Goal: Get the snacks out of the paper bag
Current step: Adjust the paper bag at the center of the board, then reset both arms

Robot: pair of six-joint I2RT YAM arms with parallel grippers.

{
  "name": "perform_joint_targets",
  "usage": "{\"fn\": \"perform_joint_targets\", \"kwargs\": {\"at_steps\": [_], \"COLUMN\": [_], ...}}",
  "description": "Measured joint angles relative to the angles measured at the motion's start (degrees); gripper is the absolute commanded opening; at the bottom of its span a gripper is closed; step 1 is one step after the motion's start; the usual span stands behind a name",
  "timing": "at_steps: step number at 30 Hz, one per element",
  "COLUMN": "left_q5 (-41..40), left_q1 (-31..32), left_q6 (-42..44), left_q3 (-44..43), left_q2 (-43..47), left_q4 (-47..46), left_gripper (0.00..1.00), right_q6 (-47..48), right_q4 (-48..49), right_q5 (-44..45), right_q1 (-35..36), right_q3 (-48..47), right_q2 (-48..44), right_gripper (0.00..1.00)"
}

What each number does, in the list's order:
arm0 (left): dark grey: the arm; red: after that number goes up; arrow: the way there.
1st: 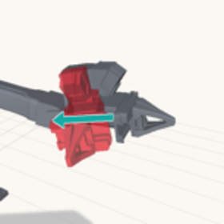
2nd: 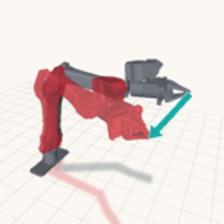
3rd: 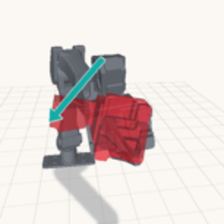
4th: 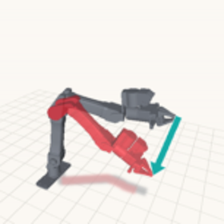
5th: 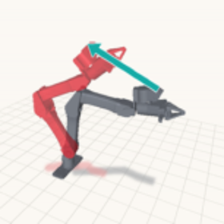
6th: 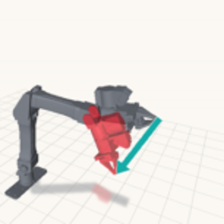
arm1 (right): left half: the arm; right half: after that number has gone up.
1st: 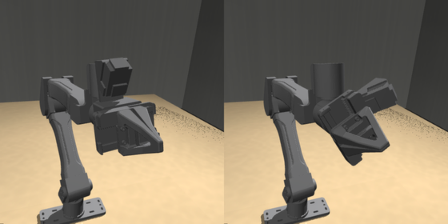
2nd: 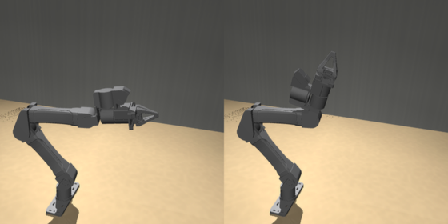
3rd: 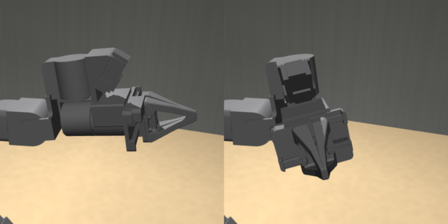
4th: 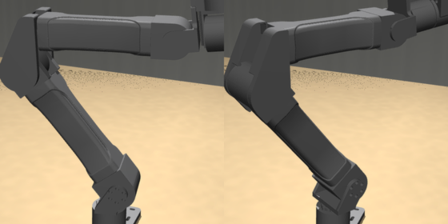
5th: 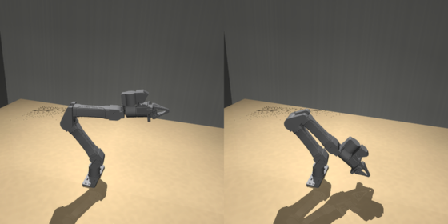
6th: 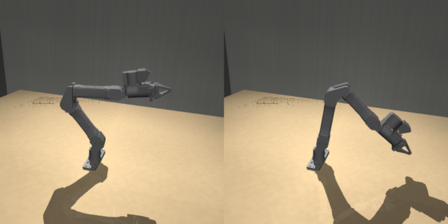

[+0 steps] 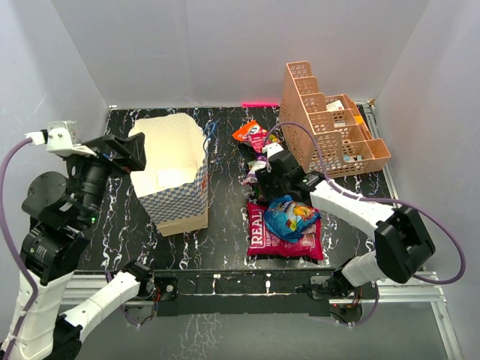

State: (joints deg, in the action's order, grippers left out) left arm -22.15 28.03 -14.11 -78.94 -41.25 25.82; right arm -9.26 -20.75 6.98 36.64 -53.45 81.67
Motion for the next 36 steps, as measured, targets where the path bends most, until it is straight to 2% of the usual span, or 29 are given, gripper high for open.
{"fn": "perform_joint_targets", "kwargs": {"at_steps": [2, 6, 8, 14, 21, 27, 32, 36], "left_q5": [-0.1, -0.6, -0.8, -1.0, -1.5, -3.2, -6.1, -7.7], "left_q1": [1.4, 3.4, 4.0, 4.4, 4.4, 4.4, 4.4, 4.4], "left_q6": [1.7, 4.0, 4.7, 5.9, 6.0, 6.9, 8.7, 9.7], "left_q3": [-1.5, -4.0, -4.7, -5.1, -5.4, -6.8, -6.8, -7.4], "left_q2": [0.4, 0.5, 0.5, 0.5, -0.3, -3.4, -5.8, -7.4], "left_q4": [-0.1, -0.8, -1.3, -2.4, -5.5, -9.2, -12.7, -14.0], "left_gripper": [0.98, 0.98, 0.98, 0.98, 0.98, 0.98, 0.98, 0.98], "right_q6": [-0.5, -1.4, -1.8, -4.0, -4.3, -2.1, 0.7, 2.0], "right_q4": [-2.4, -6.1, -7.6, -13.7, -21.3, -22.6, -22.9, -22.9], "right_q5": [-0.1, -0.3, -0.2, 1.6, 4.6, 8.3, 13.9, 16.0], "right_q1": [0.0, 0.0, 0.0, 0.0, 0.0, 0.0, 0.0, 0.0], "right_q3": [-1.2, -4.7, -7.3, -18.4, -36.1, -48.3, -57.0, -60.2], "right_q2": [-0.9, -4.5, -7.0, -12.3, -16.6, -22.4, -23.5, -22.8], "right_gripper": [0.76, 0.87, 0.97, 0.98, 0.98, 0.98, 0.98, 0.98]}}
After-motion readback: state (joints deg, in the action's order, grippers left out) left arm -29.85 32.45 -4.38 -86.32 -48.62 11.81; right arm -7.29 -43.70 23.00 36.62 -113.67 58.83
